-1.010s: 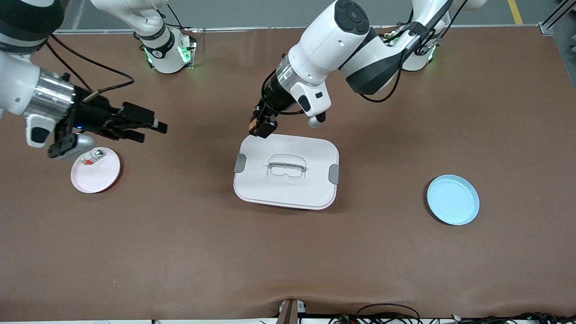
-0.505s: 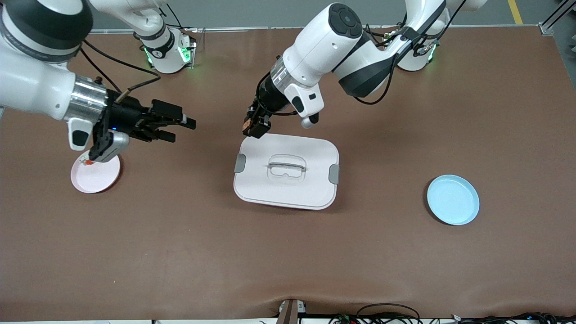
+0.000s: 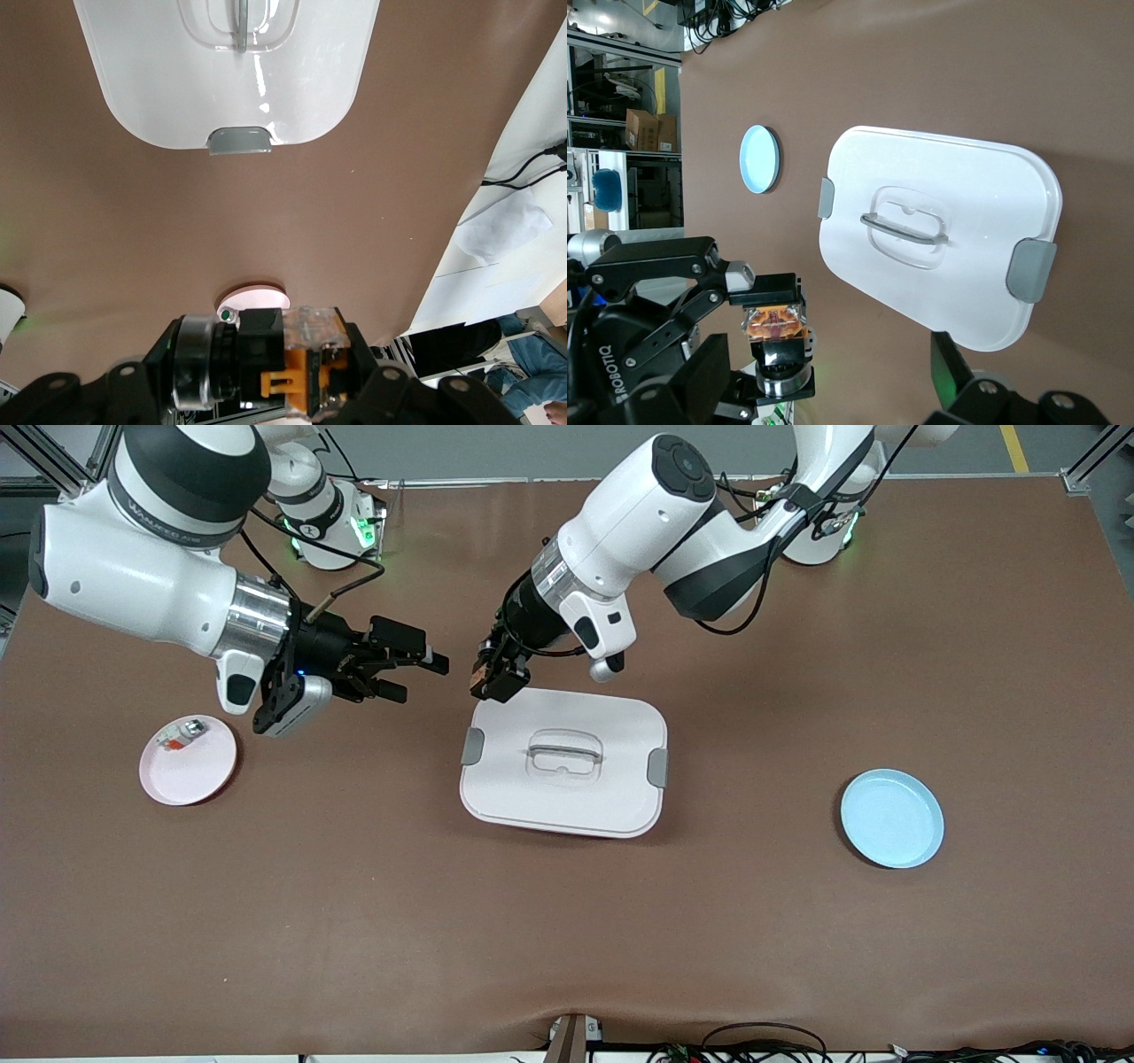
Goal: Transfer orange switch to right arm and place
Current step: 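Move the left gripper toward the right gripper while the right gripper approaches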
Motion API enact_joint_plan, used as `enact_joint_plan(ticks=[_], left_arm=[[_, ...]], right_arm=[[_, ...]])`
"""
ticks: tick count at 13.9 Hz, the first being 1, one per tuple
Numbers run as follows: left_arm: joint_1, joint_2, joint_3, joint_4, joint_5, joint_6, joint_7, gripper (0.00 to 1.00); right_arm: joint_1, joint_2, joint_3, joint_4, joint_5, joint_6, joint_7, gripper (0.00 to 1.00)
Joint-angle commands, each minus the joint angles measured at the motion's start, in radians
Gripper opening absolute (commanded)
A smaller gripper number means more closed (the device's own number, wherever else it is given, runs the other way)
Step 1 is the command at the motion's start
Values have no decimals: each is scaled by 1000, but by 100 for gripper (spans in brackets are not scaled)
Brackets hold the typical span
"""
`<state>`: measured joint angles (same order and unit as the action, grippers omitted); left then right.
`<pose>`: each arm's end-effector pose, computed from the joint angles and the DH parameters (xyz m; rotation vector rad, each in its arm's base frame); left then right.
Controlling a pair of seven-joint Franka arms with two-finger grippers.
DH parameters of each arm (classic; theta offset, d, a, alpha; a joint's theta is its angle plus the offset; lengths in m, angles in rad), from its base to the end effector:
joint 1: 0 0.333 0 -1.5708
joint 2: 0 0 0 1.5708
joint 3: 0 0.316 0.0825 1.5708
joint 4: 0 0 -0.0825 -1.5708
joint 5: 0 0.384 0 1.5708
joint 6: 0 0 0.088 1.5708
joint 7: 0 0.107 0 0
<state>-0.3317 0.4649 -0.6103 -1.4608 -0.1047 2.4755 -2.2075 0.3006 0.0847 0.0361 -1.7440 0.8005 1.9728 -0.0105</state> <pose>0.4943 -0.5291 0.5250 1.8510 1.6625 -0.4227 0.5596 0.2438 0.5484 -2.3693 -0.0872 -0.0133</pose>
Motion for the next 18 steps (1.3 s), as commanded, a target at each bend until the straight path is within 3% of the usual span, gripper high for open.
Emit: enact_joint_plan(ticks=[1, 7, 18], left_arm=[[-12, 9, 6, 20, -3, 11, -9, 26], [-12, 15, 6, 19, -1, 11, -9, 26], [-13, 17, 6, 19, 2, 13, -9, 26]], right_arm=[[34, -33, -9, -43, 32, 43, -17, 100], [98, -37, -9, -103, 42, 139, -14, 100], [118, -43, -10, -126, 42, 149, -9, 100]])
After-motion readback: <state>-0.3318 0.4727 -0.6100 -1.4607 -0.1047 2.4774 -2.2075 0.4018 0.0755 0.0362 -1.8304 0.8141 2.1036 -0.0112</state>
